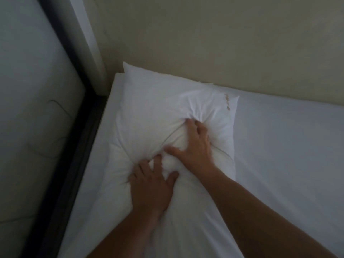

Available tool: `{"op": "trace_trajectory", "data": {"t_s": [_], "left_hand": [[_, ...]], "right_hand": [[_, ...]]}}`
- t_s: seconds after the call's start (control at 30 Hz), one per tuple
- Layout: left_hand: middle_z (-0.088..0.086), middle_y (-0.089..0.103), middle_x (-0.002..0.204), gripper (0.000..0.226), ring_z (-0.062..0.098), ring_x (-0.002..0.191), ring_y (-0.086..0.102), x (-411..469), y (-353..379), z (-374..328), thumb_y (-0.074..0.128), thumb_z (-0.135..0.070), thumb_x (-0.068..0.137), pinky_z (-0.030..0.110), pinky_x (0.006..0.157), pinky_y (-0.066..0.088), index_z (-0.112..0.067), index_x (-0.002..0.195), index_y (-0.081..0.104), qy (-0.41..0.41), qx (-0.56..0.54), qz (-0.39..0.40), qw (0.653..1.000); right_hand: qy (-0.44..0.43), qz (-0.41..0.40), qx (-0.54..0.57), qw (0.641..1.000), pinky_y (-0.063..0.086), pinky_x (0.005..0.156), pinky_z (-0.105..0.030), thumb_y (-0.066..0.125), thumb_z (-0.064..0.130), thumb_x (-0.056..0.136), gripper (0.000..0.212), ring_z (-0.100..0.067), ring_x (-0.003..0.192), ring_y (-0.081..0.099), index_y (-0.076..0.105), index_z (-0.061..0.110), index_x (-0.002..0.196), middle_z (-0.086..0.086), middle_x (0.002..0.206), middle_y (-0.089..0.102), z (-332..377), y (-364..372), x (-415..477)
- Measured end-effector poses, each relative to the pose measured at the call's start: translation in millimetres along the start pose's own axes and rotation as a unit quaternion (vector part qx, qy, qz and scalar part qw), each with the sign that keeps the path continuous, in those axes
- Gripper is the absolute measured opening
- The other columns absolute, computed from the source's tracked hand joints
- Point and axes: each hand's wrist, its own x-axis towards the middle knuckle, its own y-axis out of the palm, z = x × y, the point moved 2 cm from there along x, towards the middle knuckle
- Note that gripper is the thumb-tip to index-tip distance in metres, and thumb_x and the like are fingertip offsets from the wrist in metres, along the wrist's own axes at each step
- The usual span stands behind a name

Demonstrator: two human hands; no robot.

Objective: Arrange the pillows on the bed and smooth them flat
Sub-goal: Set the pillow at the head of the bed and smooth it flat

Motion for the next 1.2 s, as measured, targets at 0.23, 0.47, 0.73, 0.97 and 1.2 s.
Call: {"op": "trace_trajectory", "data": {"t_s": [0.23, 0.47, 0.73, 0.97, 1.2], "left_hand": [[0.012, 0.062, 0.096, 0.045, 0.035, 0.09, 0.062, 17.7, -9.0, 9.8, 0.045, -0.062, 0.088, 0.043, 0.07, 0.05, -0.019, 0.097, 0.05, -0.001, -0.064, -0.021, 0.998], [0.01, 0.064, 0.084, 0.039, 0.032, 0.077, 0.063, 5.6, -86.9, -23.3, 0.045, -0.054, 0.093, 0.042, 0.064, 0.048, -0.015, 0.092, 0.047, 0.014, -0.132, -0.124, 0.983], [0.01, 0.053, 0.113, 0.048, 0.03, 0.103, 0.05, 45.8, -97.4, -26.8, 0.032, -0.06, 0.091, 0.046, 0.088, 0.043, -0.022, 0.113, 0.053, 0.008, 0.013, -0.12, 0.993], [0.001, -0.016, 0.162, 0.058, 0.027, 0.147, -0.018, 122.8, -60.1, -67.6, 0.004, -0.052, 0.096, 0.061, 0.117, -0.007, -0.033, 0.15, -0.01, 0.095, 0.021, -0.04, 0.994], [-0.011, -0.03, 0.157, 0.066, 0.018, 0.145, -0.026, 146.7, -12.2, -37.4, 0.004, -0.066, 0.09, 0.06, 0.115, -0.012, -0.039, 0.146, -0.018, 0.07, 0.012, 0.06, 0.996]], "right_hand": [[0.05, -0.031, -0.053, 0.997, 0.042, 0.087, -0.047, 0.06, 0.064, 0.077, 0.071, -0.035, 0.113, 0.053, 0.044, 0.02, 0.13, -0.013, 0.12, 0.057, 7.7, 16.4, 13.8], [-0.014, -0.081, 0.058, 0.995, 0.035, 0.068, -0.033, 0.061, 0.046, 0.085, 0.027, -0.029, 0.089, 0.061, 0.055, 0.023, 0.098, -0.002, 0.094, 0.067, 40.6, -62.2, 26.9], [-0.026, 0.009, -0.099, 0.995, 0.027, 0.106, -0.054, 0.041, 0.065, 0.088, 0.063, -0.03, 0.137, 0.029, 0.035, 0.033, 0.142, -0.002, 0.152, 0.034, 25.4, -70.6, 64.4], [-0.094, 0.077, -0.137, 0.983, -0.003, 0.114, -0.062, 0.016, 0.06, 0.095, 0.059, -0.024, 0.148, -0.012, 0.001, 0.043, 0.149, 0.009, 0.163, -0.008, 2.3, -32.2, 99.0], [-0.106, 0.079, -0.171, 0.976, -0.006, 0.116, -0.055, 0.017, 0.053, 0.097, 0.06, -0.019, 0.148, -0.013, -0.001, 0.036, 0.152, 0.008, 0.163, -0.01, -29.2, -6.9, 105.1]]}}
